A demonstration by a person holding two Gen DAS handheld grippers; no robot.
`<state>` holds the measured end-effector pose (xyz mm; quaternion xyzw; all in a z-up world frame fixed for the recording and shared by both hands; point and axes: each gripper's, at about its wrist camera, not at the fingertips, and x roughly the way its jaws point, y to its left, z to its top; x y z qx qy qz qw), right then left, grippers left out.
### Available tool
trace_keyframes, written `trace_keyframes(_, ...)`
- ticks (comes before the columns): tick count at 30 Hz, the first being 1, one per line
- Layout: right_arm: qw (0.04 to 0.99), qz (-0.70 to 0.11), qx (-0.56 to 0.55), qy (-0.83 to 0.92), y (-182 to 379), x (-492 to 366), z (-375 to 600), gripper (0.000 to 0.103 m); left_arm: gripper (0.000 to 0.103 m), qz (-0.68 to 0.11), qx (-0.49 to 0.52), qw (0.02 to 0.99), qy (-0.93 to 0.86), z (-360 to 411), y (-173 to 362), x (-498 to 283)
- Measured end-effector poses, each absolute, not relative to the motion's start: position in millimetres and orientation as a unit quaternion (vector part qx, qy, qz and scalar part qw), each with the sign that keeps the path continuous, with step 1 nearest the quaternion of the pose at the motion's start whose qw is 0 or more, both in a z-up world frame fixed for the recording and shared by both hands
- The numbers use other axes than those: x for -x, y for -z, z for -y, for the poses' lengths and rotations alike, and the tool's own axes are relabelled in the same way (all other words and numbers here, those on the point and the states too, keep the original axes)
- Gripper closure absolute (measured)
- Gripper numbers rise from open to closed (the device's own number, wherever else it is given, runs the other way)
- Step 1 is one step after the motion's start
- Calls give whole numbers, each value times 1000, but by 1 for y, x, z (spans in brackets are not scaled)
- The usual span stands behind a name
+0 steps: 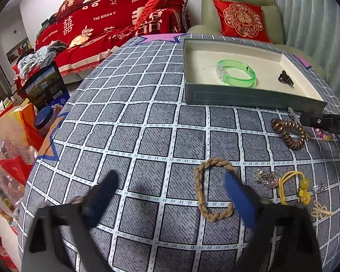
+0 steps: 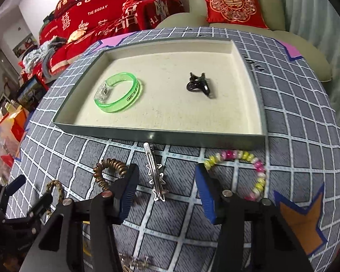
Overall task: Organize jewelry
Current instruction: 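Lower the left tool to the braided brown bracelet and grasp it, then place the braided bracelet on the bangle while the right tool drops the silver clip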
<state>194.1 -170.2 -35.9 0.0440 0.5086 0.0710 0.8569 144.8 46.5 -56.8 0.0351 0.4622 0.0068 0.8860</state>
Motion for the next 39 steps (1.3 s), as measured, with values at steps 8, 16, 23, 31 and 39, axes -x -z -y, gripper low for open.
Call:
trace_keyframes(8,857,-509,-3,-74,43,-199,154,50,6,-471,-39,881,-1,-41,63,-149)
trace_keyframes(16,858,-508,47,-68,46,-200,139,51,6,-474,-37,880,2,-38,63,-148)
trace_keyframes(23,858,-506,45,-76,44,-194,138,86,30,-479,-24,877,38,-34,61,-145)
trace_keyframes(31,870,-487,3,-80,28,-182,157,89,87,-478,-8,876,68,-29,56,-141)
trace_keyframes(39,875,-474,-32,-94,11,-169,176,98,87,-460,38,884,77,-44,40,-133)
